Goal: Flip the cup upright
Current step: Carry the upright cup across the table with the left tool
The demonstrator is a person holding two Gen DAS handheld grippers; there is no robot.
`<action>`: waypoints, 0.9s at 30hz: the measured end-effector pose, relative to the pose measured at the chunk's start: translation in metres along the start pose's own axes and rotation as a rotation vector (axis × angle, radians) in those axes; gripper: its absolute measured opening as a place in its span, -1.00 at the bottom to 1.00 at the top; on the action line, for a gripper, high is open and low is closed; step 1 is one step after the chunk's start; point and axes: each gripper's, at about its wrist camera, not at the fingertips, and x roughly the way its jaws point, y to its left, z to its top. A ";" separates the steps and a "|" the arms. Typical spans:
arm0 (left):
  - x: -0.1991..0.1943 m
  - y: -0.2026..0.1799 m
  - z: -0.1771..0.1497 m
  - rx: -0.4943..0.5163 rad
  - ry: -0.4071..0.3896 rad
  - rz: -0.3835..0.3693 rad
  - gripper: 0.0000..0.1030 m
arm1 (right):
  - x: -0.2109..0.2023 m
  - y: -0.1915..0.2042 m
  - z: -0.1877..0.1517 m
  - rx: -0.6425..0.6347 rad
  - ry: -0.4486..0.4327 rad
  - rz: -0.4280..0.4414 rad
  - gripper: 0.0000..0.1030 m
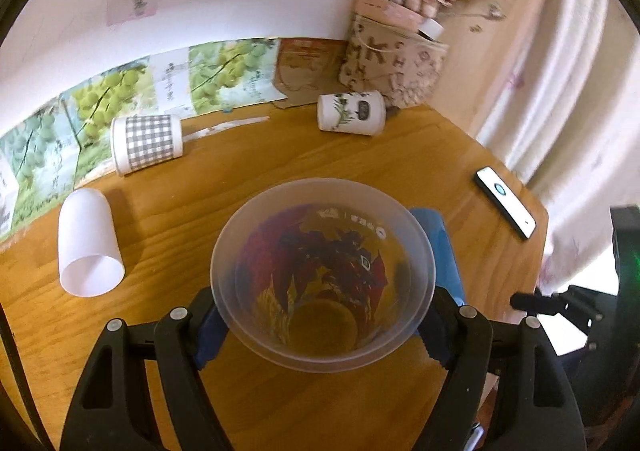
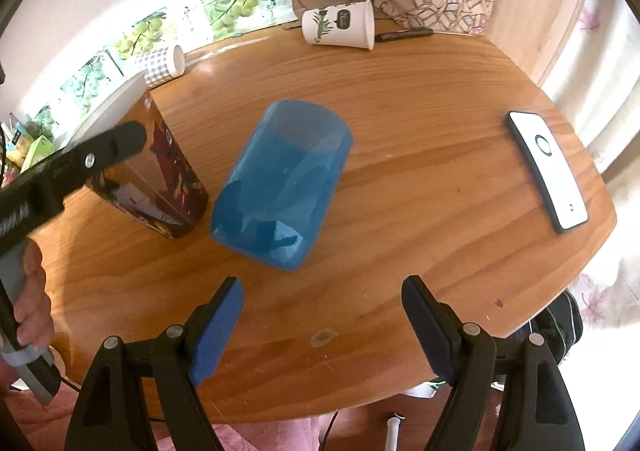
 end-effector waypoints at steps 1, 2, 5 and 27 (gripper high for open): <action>0.000 -0.003 -0.001 0.014 0.002 0.001 0.57 | -0.001 0.000 -0.002 0.005 0.000 -0.003 0.59; 0.001 -0.005 -0.001 0.022 0.004 0.001 0.57 | -0.001 0.000 -0.004 0.012 0.001 -0.003 0.59; 0.002 -0.007 -0.001 0.034 0.022 -0.022 0.58 | 0.000 0.001 -0.007 0.025 0.001 -0.005 0.59; -0.040 -0.018 0.000 0.106 -0.001 -0.050 0.68 | -0.027 0.016 -0.017 0.009 -0.062 0.043 0.59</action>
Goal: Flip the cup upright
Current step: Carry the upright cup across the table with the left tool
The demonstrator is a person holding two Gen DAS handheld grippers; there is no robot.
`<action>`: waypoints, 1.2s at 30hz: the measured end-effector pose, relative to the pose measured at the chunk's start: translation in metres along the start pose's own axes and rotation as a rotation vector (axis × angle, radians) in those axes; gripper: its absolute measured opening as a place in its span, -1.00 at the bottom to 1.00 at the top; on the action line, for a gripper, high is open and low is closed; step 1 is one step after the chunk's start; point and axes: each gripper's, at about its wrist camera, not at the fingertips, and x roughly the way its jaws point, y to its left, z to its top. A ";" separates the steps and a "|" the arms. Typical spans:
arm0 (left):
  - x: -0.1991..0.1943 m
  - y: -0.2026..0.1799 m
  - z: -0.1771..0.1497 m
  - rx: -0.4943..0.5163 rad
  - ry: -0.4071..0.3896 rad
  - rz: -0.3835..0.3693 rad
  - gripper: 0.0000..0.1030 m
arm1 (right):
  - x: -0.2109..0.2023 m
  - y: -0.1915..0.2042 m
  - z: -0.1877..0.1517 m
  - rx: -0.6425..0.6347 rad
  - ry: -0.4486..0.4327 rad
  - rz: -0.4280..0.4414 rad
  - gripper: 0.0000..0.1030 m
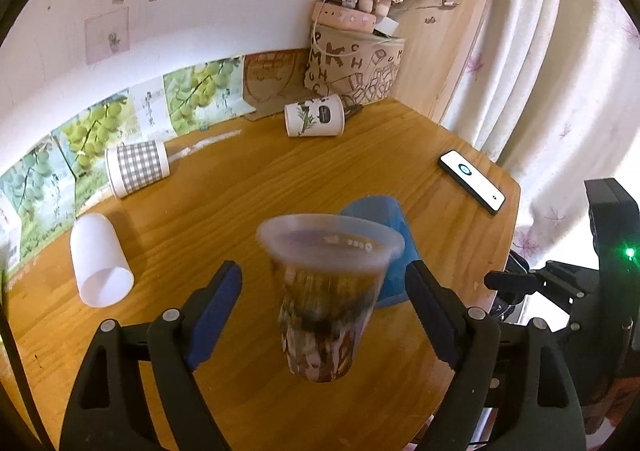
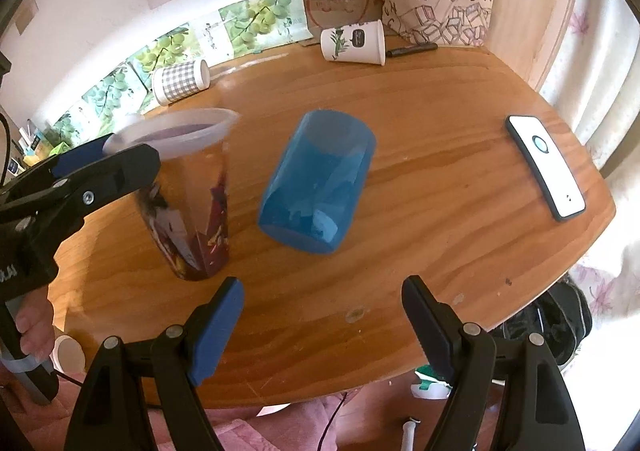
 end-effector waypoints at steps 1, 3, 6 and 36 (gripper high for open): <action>-0.001 0.000 0.000 0.002 -0.004 0.000 0.68 | 0.000 0.000 0.001 -0.003 -0.003 -0.001 0.59; 0.000 0.000 0.000 0.002 0.000 -0.002 0.68 | -0.001 -0.001 0.004 -0.006 -0.010 0.001 0.59; 0.016 0.001 -0.003 -0.008 0.050 -0.003 0.68 | 0.001 -0.002 0.006 -0.004 -0.021 0.015 0.59; 0.105 0.093 0.025 -0.517 0.318 0.072 0.58 | 0.025 0.000 0.007 0.034 0.042 0.029 0.59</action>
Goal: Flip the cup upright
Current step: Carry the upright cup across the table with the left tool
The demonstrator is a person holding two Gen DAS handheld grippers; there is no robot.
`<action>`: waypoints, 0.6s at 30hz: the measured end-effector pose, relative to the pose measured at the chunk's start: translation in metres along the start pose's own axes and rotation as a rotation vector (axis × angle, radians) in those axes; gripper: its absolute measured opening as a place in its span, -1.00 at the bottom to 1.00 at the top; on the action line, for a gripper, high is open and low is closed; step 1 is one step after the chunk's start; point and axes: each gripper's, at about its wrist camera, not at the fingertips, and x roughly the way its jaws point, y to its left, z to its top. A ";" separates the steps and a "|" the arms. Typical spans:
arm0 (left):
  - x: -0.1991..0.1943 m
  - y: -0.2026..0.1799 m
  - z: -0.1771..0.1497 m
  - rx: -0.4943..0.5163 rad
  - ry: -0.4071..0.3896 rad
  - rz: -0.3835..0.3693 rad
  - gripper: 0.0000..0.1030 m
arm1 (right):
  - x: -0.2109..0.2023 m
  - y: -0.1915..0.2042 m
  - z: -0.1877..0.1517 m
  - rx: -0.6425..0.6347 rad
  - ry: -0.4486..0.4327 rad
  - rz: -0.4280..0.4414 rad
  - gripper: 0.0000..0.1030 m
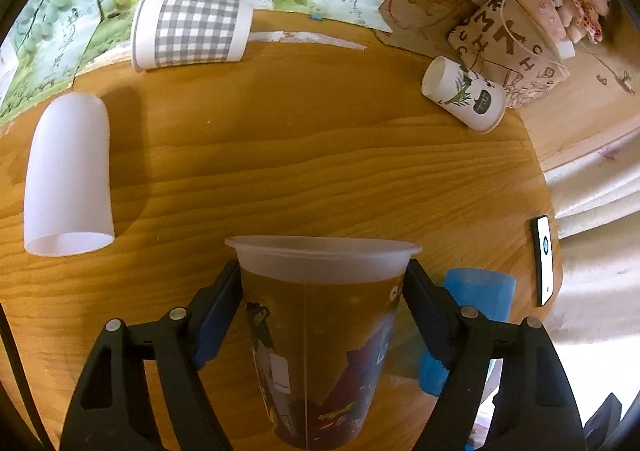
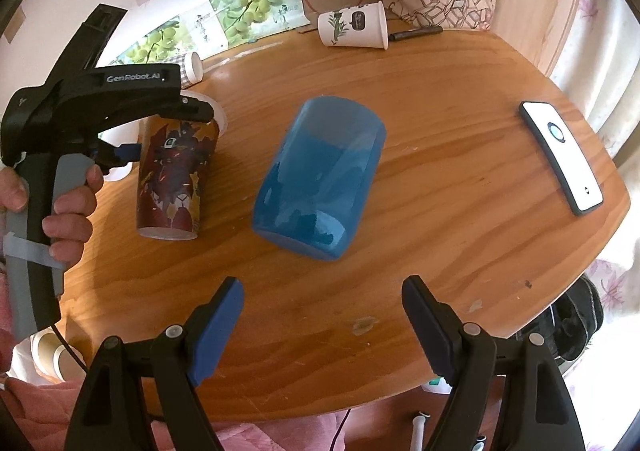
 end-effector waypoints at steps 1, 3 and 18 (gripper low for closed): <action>-0.001 -0.001 0.000 0.011 -0.008 0.001 0.57 | 0.001 0.000 0.000 0.001 0.001 0.001 0.59; -0.004 -0.004 -0.002 0.037 -0.035 0.003 0.57 | 0.002 0.000 0.001 0.000 0.001 0.004 0.59; -0.049 -0.026 -0.052 0.291 -0.330 -0.035 0.57 | -0.008 -0.004 0.002 0.011 -0.115 0.058 0.59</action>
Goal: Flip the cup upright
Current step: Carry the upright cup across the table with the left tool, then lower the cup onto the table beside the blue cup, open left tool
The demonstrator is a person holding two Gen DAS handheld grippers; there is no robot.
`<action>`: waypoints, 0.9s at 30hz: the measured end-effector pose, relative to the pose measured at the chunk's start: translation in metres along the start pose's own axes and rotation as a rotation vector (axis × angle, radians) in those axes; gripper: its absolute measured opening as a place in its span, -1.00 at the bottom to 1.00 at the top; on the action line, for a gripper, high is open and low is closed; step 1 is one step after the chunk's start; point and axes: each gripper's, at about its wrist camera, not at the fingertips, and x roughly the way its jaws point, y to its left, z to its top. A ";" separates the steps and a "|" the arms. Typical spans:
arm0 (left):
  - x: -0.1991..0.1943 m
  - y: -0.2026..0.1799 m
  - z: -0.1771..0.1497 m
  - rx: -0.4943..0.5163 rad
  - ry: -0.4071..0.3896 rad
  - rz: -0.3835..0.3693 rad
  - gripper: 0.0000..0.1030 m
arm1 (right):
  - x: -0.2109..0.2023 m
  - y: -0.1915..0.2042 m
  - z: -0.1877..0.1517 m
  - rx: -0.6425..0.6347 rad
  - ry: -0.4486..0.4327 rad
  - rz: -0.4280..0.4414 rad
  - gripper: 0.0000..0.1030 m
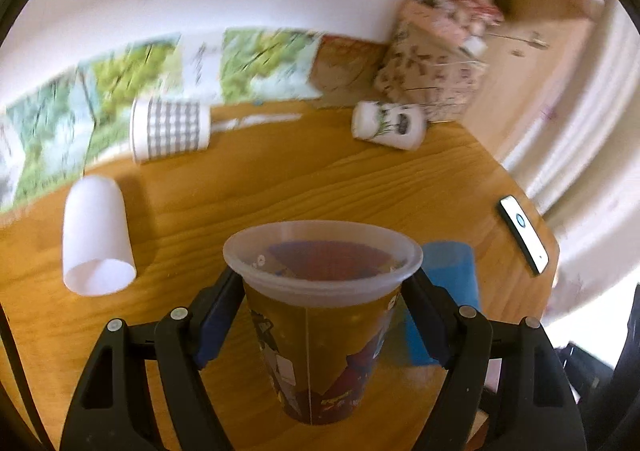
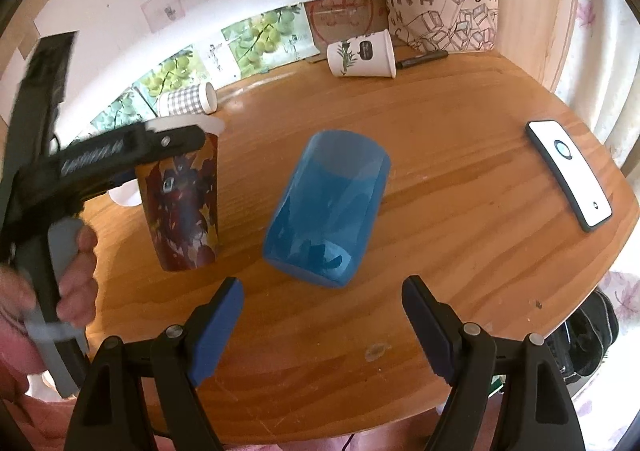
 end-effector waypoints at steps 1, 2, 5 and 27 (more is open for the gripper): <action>-0.004 -0.005 -0.004 0.030 -0.017 -0.007 0.57 | -0.001 -0.001 -0.001 0.003 -0.004 -0.001 0.59; -0.008 -0.009 -0.009 0.060 -0.032 -0.014 0.57 | -0.001 -0.002 -0.002 0.009 -0.008 -0.004 0.59; -0.015 -0.018 -0.021 0.120 -0.054 -0.017 0.57 | -0.003 -0.006 -0.005 0.030 -0.017 -0.010 0.59; -0.047 -0.038 -0.076 0.300 -0.066 -0.014 0.57 | -0.023 -0.007 -0.029 0.058 -0.036 -0.079 0.59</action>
